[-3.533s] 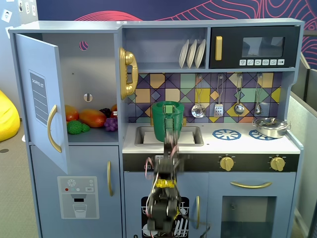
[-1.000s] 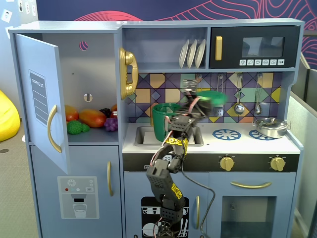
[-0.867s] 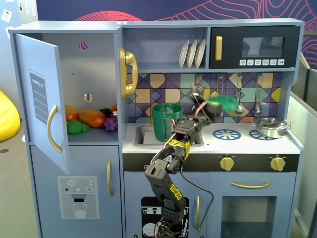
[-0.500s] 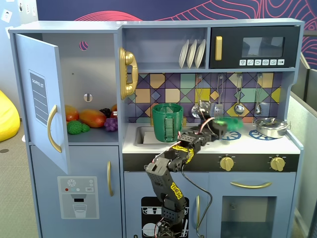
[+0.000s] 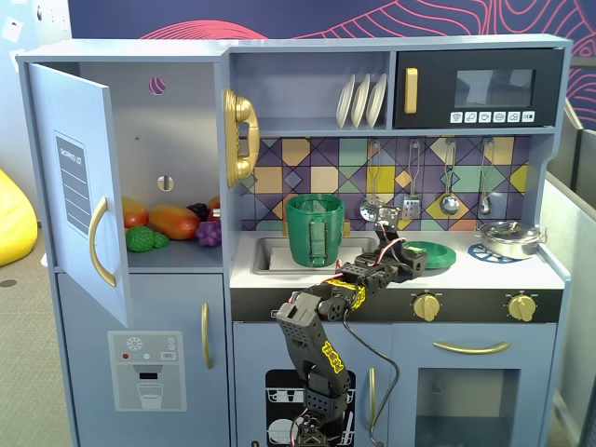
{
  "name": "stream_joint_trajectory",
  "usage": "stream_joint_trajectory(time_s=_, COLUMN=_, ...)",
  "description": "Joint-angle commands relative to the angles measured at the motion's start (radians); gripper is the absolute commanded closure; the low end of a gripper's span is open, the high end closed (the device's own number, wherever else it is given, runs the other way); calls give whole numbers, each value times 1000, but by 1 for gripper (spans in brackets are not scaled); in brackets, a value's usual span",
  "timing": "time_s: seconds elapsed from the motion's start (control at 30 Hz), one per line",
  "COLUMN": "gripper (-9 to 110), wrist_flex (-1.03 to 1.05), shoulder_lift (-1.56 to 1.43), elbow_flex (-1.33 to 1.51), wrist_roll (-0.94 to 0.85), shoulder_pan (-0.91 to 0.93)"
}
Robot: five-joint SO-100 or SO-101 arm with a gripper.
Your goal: Take off the lid from the green recipient and place it on the counter
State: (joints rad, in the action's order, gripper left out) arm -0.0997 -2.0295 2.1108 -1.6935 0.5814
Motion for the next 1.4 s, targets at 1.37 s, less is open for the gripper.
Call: stream_joint_trajectory(time_s=1.37, gripper=101, wrist_flex=1132, shoulder_lift=-1005, elbow_flex=853, wrist_roll=207, shoulder_pan=-580)
